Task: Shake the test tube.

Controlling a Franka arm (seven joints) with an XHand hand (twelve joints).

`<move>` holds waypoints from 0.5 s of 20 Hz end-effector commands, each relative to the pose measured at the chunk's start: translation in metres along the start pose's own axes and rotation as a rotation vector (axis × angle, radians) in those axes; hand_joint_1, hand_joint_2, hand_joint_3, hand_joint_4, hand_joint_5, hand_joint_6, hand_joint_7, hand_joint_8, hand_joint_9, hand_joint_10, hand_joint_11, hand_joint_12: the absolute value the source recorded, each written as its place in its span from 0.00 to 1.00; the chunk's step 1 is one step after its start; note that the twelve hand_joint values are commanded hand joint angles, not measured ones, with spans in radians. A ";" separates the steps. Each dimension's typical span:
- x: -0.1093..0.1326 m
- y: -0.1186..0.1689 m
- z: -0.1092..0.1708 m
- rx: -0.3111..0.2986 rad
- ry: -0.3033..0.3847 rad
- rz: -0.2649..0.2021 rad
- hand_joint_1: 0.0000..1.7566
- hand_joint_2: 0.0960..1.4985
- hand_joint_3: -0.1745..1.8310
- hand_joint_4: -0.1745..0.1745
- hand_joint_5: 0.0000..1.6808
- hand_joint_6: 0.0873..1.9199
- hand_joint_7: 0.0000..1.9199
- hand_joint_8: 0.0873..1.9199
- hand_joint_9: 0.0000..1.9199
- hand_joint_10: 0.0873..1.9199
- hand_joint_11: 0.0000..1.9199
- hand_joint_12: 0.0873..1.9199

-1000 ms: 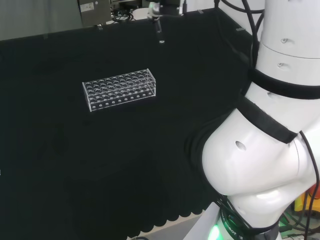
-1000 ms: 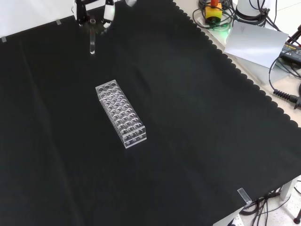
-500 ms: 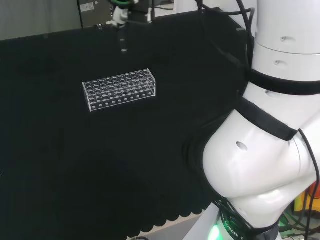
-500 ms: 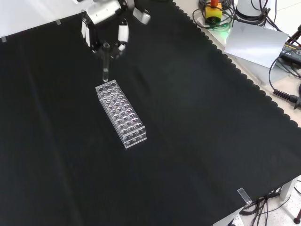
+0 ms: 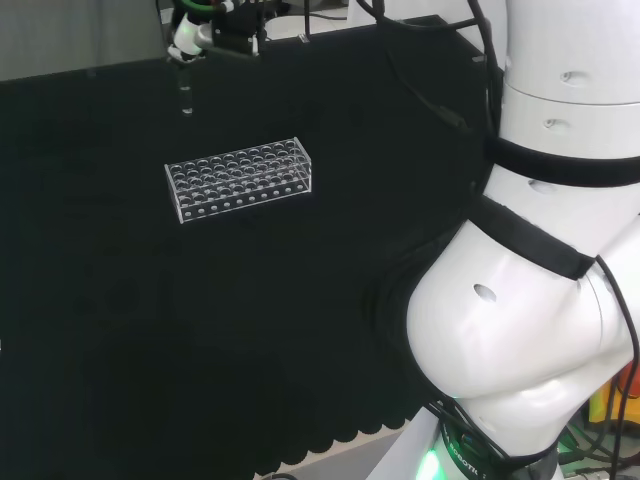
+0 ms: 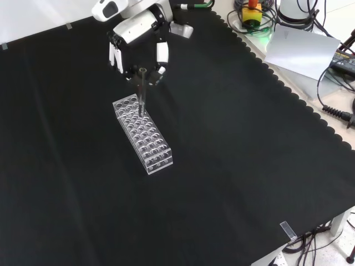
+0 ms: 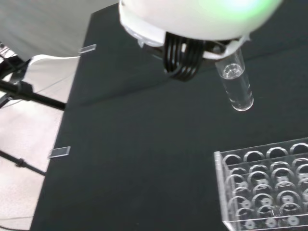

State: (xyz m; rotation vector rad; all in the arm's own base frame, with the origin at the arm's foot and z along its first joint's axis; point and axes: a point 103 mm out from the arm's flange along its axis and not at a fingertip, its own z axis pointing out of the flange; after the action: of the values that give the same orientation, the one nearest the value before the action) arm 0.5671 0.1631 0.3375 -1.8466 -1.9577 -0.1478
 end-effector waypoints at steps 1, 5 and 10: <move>-0.003 0.002 0.000 0.003 -0.028 -0.006 0.81 0.34 0.48 0.00 0.74 0.34 0.69 0.41 0.67 0.27 0.49 0.58; -0.037 0.007 -0.007 -0.001 -0.094 0.058 0.82 0.34 0.48 0.00 0.74 0.34 0.69 0.41 0.67 0.27 0.49 0.58; -0.085 0.010 -0.020 -0.012 -0.163 0.166 0.82 0.34 0.48 0.00 0.74 0.34 0.69 0.41 0.67 0.27 0.49 0.58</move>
State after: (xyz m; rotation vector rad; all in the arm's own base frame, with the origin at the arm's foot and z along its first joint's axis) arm 0.5760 0.1235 0.3280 -1.9511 -1.9647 -0.0397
